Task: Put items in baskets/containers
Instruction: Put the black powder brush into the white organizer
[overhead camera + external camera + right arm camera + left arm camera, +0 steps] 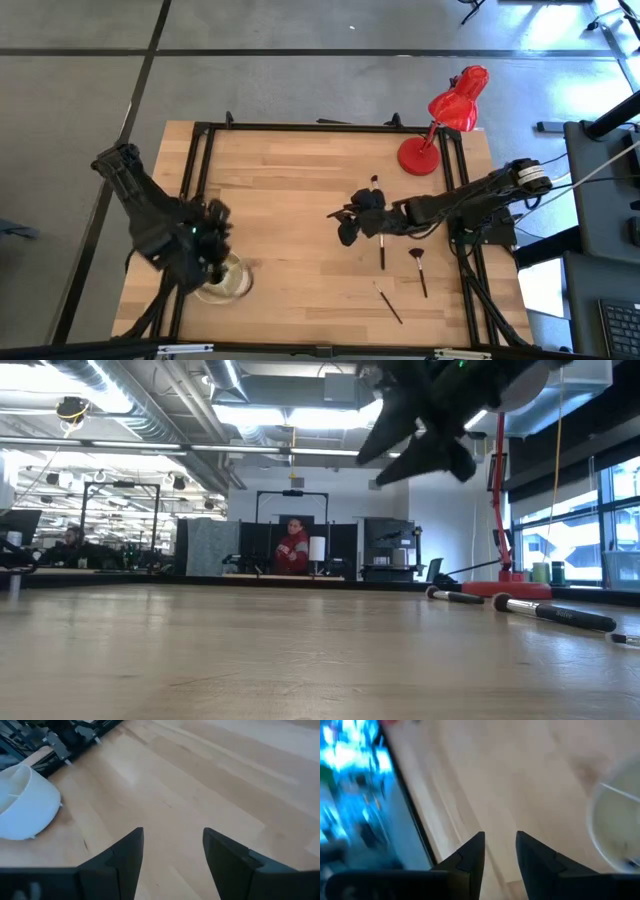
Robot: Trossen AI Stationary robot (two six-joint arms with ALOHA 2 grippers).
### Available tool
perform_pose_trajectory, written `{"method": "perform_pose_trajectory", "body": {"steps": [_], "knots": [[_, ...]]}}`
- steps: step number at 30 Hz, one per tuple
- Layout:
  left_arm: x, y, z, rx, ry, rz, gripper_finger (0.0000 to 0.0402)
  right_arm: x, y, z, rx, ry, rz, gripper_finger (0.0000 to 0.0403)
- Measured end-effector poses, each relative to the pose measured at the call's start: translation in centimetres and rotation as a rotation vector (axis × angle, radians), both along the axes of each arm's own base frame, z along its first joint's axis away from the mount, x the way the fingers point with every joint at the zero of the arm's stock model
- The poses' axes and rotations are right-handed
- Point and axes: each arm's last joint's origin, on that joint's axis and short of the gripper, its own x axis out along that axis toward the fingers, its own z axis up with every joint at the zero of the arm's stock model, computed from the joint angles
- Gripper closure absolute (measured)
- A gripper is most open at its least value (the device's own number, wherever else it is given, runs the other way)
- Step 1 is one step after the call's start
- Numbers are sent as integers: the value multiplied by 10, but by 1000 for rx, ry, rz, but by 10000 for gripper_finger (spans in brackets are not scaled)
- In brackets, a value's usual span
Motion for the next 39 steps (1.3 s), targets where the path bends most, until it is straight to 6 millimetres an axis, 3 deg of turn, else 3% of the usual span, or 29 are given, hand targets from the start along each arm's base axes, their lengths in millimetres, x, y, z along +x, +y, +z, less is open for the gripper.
{"method": "perform_pose_trajectory", "body": {"steps": [4,9,14,20,28,35,39], "knots": [[15,29,9,-131,-136,283,303,-9,-19,8,6,134,-44,199],[41,58,9,-343,-348,546,312,-23,-55,-10,126,333,-210,199],[73,66,-11,-415,-510,440,321,-26,-85,-25,158,421,-321,199],[107,83,-48,-649,-617,289,335,-23,-124,-42,161,484,-394,199],[111,111,-73,-740,-615,372,340,-27,-165,-66,220,586,-446,199],[111,106,-72,-727,-633,364,341,-26,-181,-87,298,639,-415,200],[109,102,-72,-667,-653,388,344,-22,-183,-95,308,646,-394,227]]}}
